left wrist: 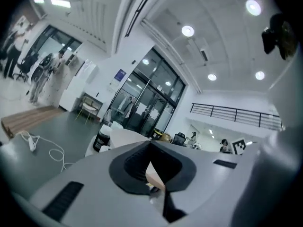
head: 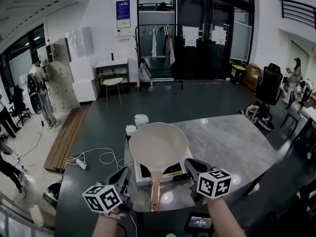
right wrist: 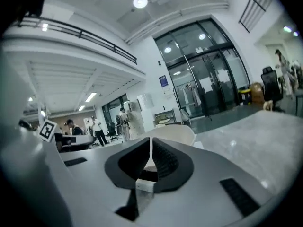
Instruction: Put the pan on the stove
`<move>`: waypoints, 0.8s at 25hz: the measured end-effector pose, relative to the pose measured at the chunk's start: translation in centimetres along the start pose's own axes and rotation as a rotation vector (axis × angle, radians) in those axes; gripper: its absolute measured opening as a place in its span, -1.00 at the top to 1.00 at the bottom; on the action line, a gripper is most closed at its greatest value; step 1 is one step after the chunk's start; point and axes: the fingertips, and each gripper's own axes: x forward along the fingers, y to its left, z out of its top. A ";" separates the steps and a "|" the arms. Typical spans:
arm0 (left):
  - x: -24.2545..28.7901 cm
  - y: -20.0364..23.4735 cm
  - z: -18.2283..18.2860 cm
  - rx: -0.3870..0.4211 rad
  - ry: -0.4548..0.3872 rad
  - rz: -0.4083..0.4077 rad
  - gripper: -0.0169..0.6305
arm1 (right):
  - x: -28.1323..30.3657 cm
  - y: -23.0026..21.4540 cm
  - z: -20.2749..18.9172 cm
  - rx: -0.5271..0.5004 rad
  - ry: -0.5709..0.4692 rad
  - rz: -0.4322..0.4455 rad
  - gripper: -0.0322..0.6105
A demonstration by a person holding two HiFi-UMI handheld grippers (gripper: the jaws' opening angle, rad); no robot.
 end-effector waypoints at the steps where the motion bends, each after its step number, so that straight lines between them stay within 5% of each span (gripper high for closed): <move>1: 0.1 -0.1 0.3 0.054 -0.001 0.002 0.91 | 0.0 -0.1 0.3 -0.064 -0.005 -0.022 0.79; 5: 0.6 -0.3 1.8 0.248 -0.015 0.017 0.91 | -0.1 -0.1 1.1 -0.260 -0.017 -0.083 0.79; 11: 0.0 -1.4 5.9 0.453 -0.112 0.012 0.91 | -1.7 0.6 3.3 -0.352 -0.074 -0.103 0.79; 20: -0.6 -2.5 7.9 0.541 -0.183 -0.016 0.91 | -5.0 1.9 7.1 -0.478 -0.187 -0.105 0.81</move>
